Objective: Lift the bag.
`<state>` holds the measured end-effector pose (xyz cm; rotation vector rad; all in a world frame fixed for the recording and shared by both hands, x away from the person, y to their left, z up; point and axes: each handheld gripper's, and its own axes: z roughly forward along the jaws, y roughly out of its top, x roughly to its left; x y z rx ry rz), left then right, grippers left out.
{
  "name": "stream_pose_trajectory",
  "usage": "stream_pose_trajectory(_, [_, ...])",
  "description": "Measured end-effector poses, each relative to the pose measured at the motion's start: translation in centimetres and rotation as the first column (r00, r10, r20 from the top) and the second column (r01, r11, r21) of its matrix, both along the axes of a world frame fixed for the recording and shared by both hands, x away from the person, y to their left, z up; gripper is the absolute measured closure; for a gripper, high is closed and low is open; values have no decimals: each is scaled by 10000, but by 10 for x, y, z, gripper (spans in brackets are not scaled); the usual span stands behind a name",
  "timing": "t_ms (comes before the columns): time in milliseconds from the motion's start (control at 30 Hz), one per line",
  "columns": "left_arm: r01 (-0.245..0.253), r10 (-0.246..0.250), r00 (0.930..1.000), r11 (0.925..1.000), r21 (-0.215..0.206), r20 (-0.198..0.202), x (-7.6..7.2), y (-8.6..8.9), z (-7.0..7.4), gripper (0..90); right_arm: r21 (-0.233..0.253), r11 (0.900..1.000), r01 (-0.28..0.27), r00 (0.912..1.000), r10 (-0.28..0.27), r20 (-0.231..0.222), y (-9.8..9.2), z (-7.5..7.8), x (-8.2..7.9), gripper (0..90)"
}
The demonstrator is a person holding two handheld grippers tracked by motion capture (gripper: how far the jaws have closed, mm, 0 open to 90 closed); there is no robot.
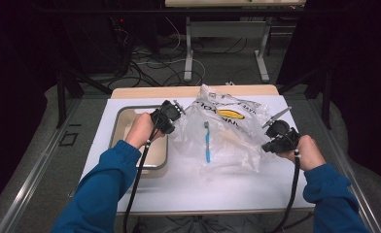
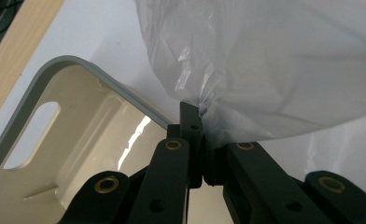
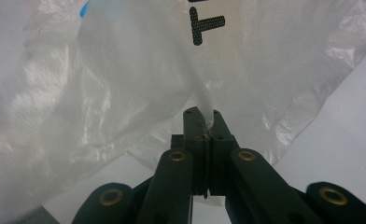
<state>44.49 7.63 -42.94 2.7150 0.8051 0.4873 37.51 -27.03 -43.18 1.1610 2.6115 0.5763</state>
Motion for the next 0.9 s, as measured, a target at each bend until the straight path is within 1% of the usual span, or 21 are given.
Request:
stream_pose_trajectory(33, [5,-5,10000,10000,48,-3,0,0,1,898,-59,10000,-62,9999,61,-151,1,3,2,900])
stream_pose_trajectory(67, [15,-14,9999,10000,94,-107,1,1,2,898,-136,9999,-4,10000,3,-63,2,5,3,900])
stream_pose_trajectory(100, [15,-14,9999,10000,94,-107,1,1,2,898,-271,9995,-152,9995,144,-267,2,8,6,900])
stream_pose_trajectory(167, [-9,13,9998,9998,185,-187,1,1,4,898,-403,9991,-161,9993,147,-345,5,11,9,900])
stream_pose_trajectory(200, [-57,63,9997,9997,252,-221,2,2,4,898,-316,9994,-161,9996,154,-217,6,11,11,900])
stream_pose_trajectory(233, [-93,100,9995,9997,241,-292,2,3,5,898,-420,9990,-157,9990,139,-416,7,14,12,900])
stream_pose_trajectory(267, [-68,83,9990,9994,335,-432,2,3,5,898,-445,9985,-312,9985,291,-472,8,15,13,900])
stream_pose_trajectory(333, [-19,40,9987,9992,402,-503,3,4,6,898,-501,9985,-218,9986,193,-484,9,15,14,900])
stream_pose_trajectory(367, [19,9,9984,9987,502,-570,3,4,6,898,-681,9970,-377,9981,342,-521,11,17,17,900])
stream_pose_trajectory(400, [66,-8,9962,9978,662,-868,4,6,7,899,-628,9972,-396,9975,358,-608,12,18,18,900])
stream_pose_trajectory(433, [19,45,9959,9975,701,-909,4,7,8,898,-556,9978,-368,9972,331,-665,13,17,18,900])
stream_pose_trajectory(467, [19,45,9959,9975,701,-909,4,7,8,899,-857,9956,-386,9975,334,-615,12,20,20,900])
stream_pose_trajectory(500, [74,-8,9958,9974,718,-919,5,8,8,899,-857,9956,-386,9975,334,-615,12,20,20,900])
stream_pose_trajectory(533, [-21,94,9947,9975,711,-1028,5,10,10,898,-779,9968,-201,9965,136,-826,13,21,20,900])
stream_pose_trajectory(600, [-105,202,9923,9968,787,-1226,6,13,13,898,-968,9947,-352,9973,287,-668,12,25,23,900])
stream_pose_trajectory(633, [-184,292,9914,9962,854,-1276,6,15,14,899,-738,9967,-342,9981,302,-540,11,25,24,900])
stream_pose_trajectory(667, [-184,292,9914,9962,854,-1276,6,15,14,898,-931,9953,-284,9971,216,-726,11,28,25,900])
stream_pose_trajectory(733, [-274,407,9891,9951,947,-1418,7,18,18,899,-1086,9939,-170,9972,90,-738,10,33,26,900])
stream_pose_trajectory(767, [-354,494,9887,9944,999,-1414,8,21,24,899,-977,9951,-130,9974,60,-717,9,35,26,900])
stream_pose_trajectory(833, [-413,550,9884,9943,979,-1414,7,22,26,899,-1055,9944,-87,9983,26,-576,8,42,27,900])
stream_pose_trajectory(900, [-485,605,9901,9942,959,-1267,7,25,33,899,-1140,9935,21,9986,-82,-524,7,48,28,900])
